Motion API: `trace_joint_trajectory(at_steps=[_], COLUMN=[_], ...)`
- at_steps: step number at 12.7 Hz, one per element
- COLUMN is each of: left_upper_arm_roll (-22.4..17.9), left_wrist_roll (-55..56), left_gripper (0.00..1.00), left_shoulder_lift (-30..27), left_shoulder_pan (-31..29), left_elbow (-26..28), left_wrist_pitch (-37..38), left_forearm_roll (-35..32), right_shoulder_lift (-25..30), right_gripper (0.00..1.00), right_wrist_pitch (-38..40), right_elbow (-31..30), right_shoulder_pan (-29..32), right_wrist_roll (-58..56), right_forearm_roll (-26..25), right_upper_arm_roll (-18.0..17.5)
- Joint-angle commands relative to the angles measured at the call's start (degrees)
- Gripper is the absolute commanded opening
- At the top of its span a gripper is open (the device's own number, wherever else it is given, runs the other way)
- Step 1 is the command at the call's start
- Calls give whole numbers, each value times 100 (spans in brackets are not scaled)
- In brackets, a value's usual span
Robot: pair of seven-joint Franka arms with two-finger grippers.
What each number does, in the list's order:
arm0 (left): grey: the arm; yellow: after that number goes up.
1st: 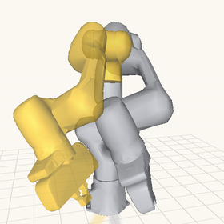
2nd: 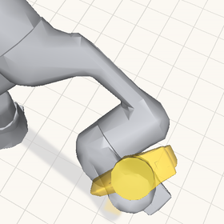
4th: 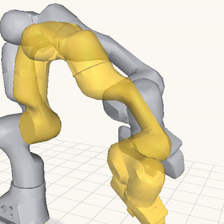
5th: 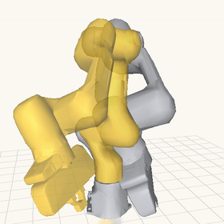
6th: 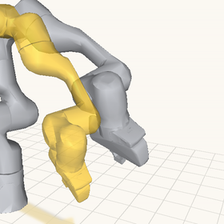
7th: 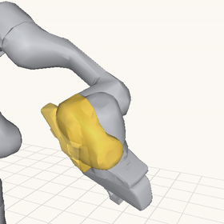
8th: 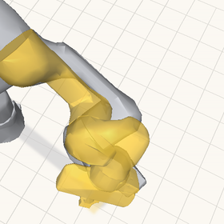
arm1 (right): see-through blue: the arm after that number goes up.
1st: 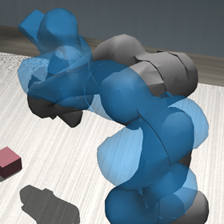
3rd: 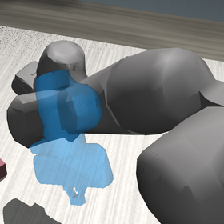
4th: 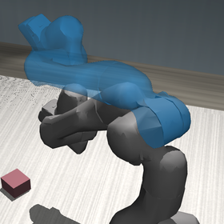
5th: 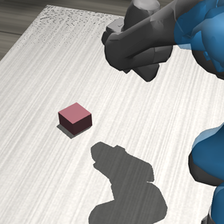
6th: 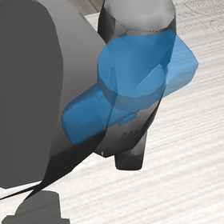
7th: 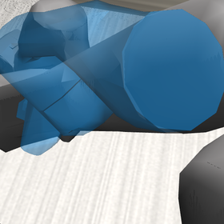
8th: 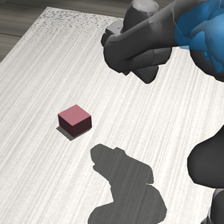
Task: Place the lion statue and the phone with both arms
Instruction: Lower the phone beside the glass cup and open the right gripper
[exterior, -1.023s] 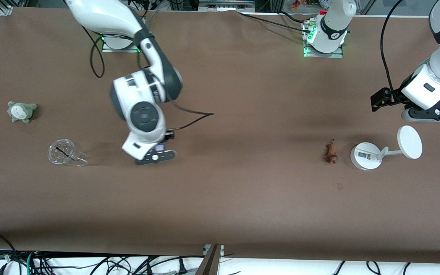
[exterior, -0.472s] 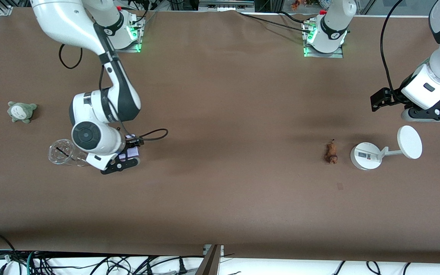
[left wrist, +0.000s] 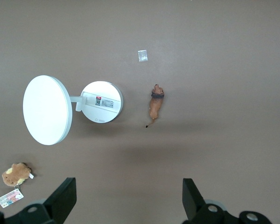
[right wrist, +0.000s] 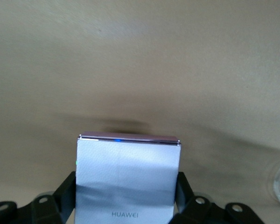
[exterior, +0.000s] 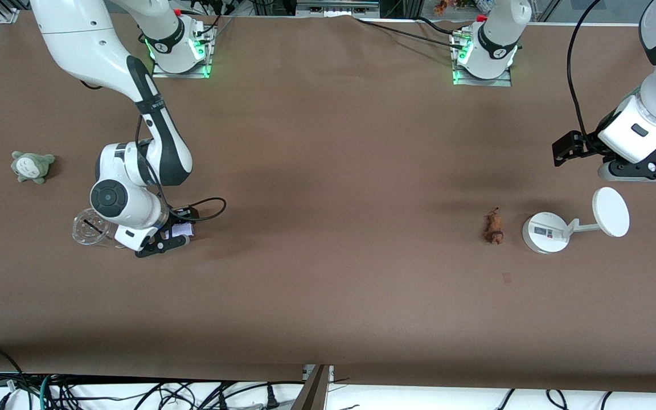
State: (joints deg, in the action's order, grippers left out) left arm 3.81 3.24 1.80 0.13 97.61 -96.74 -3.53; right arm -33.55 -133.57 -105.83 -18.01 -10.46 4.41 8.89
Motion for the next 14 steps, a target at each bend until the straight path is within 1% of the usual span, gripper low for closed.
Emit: trace_joint_trajectory(at_steps=[1, 3, 6, 9, 10, 11, 12, 13, 14], left_upper_arm_roll=[-3, -3, -3, -3, -3, -3, -3, -3, -3], left_wrist_roll=[45, 45, 45, 45, 45, 37, 37, 45, 45], left_gripper=[100, 100, 100, 100, 100, 100, 100, 100, 100], left_shoulder_lift=[-83, -83, -92, -83, -83, -83, -83, -83, -83], left_shoulder_pan=[13, 13, 4, 4, 4, 4, 4, 4, 4], left_elbow=[30, 39, 39, 39, 39, 39, 39, 39, 39], left_wrist_pitch=[-29, -29, -29, -29, -29, -38, -38, -38, -38], left_forearm_roll=[107, 107, 107, 107, 107, 107, 107, 107, 107], right_shoulder_lift=[86, 25, -124, -213, -213, -204, -169, -99, 32], right_gripper=[0, 0, 0, 0, 26, 64, 99, 100, 100], right_wrist_pitch=[-266, -292, -537, -696, -688, -661, -635, -530, -268], right_elbow=[-263, -263, -263, -263, -254, -245, -237, -210, -158], right_shoulder_pan=[218, 332, 499, 517, 517, 509, 509, 509, 474], right_wrist_roll=[-70, 44, 219, 475, 510, 589, 607, 616, 729], right_forearm_roll=[139, 156, 165, 165, 165, 165, 165, 165, 157], right_upper_arm_roll=[-45, -45, -45, -45, -45, -45, -54, -72, -80])
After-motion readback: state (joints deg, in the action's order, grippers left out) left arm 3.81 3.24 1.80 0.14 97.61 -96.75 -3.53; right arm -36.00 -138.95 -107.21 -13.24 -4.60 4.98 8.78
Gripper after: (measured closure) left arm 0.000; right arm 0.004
